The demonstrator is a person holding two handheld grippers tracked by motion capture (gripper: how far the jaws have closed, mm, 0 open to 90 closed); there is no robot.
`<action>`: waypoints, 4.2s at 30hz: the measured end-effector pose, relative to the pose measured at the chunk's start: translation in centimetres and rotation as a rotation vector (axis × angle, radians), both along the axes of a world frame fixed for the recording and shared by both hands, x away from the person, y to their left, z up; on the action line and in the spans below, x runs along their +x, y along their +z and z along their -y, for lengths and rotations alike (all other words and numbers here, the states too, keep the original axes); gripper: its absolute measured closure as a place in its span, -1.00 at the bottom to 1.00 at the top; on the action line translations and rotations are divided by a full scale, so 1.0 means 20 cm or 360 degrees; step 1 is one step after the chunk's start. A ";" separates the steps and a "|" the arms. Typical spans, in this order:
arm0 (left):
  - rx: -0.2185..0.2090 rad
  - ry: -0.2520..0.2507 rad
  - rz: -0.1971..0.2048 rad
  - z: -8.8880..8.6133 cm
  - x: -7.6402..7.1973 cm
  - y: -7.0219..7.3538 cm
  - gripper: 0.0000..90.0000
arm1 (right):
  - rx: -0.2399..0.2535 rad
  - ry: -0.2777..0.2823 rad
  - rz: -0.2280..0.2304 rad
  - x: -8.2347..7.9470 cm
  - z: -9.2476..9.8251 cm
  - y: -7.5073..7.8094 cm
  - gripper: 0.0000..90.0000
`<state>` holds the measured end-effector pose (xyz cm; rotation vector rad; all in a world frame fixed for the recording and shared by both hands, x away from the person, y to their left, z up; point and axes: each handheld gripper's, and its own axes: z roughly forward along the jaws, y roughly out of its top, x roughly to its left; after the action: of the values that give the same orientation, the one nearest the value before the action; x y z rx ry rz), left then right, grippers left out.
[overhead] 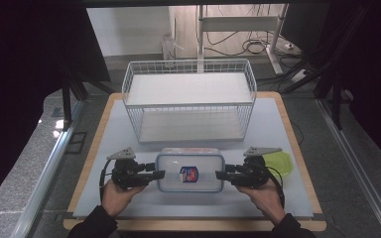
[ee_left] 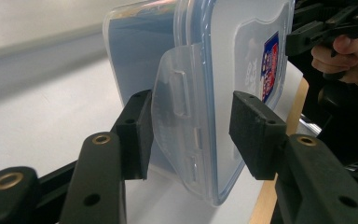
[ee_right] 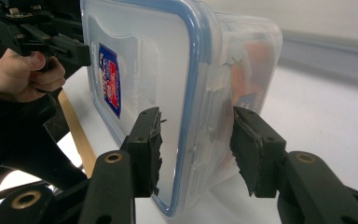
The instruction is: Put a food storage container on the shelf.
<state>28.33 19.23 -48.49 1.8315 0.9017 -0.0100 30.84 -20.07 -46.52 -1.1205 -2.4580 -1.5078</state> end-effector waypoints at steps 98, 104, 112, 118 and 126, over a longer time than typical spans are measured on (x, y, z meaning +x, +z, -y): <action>-0.0118 0.0096 0.0143 -0.11 0.84 0.82 0.08 | 0.0274 -0.0210 0.0086 0.87 -0.11 0.81 0.13; -0.0103 0.0117 0.0157 -0.10 0.85 0.80 -0.03 | 0.0264 -0.0218 0.0093 0.88 -0.12 0.80 0.10; -0.0081 0.0142 0.0114 -0.10 0.87 0.79 -0.18 | 0.0203 -0.0242 0.0116 0.89 -0.14 0.78 0.05; -0.0134 0.0166 0.0032 -0.11 0.90 0.77 -0.33 | 0.0153 -0.0252 0.0111 0.90 -0.15 0.76 0.09; -0.0172 0.0157 -0.0064 -0.11 0.95 0.73 -0.70 | 0.0183 -0.0253 0.0114 0.89 -0.14 0.76 0.11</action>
<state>47.35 21.38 -33.84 1.6903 0.9999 -0.0332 48.73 -17.23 -31.39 -1.2886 -2.3396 -1.7373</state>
